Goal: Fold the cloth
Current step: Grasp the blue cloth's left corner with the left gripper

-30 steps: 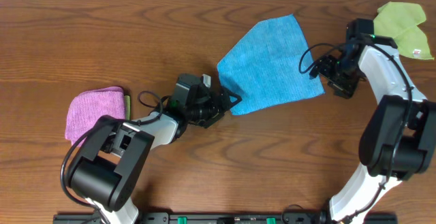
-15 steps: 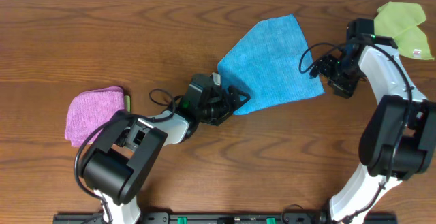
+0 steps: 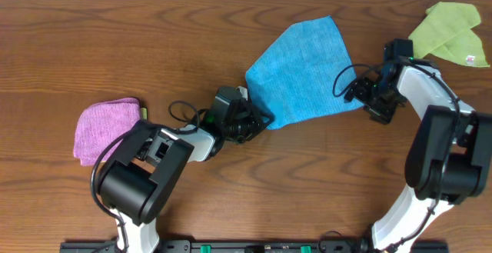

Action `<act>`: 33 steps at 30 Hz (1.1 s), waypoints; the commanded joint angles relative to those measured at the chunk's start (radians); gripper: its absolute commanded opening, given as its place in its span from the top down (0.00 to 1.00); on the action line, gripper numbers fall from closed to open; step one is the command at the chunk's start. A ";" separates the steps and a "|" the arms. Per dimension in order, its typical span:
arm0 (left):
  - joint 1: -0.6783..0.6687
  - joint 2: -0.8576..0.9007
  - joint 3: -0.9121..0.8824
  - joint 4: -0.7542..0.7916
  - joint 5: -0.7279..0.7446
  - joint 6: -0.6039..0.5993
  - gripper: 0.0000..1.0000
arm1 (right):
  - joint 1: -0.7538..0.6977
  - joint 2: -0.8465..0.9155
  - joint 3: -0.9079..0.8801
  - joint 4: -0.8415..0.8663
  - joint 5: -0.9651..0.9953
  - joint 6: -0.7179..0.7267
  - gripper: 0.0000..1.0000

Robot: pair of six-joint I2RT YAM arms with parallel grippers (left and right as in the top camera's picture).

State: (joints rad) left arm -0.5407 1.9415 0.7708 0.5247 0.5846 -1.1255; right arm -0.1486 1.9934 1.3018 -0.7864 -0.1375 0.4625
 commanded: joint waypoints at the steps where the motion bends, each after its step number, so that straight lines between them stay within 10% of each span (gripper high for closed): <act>1: -0.003 0.020 -0.010 -0.005 -0.011 0.011 0.78 | -0.013 0.005 -0.030 0.029 -0.002 -0.014 0.18; 19: -0.002 0.020 -0.010 -0.038 -0.022 0.027 0.94 | -0.021 0.005 -0.131 0.190 -0.056 0.012 0.32; 33: 0.050 0.020 -0.010 -0.048 0.018 0.050 0.95 | -0.020 0.005 -0.194 0.254 -0.100 0.042 0.95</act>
State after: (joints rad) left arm -0.5140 1.9430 0.7700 0.4835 0.5812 -1.0981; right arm -0.1699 1.9461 1.1675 -0.5198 -0.1978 0.4889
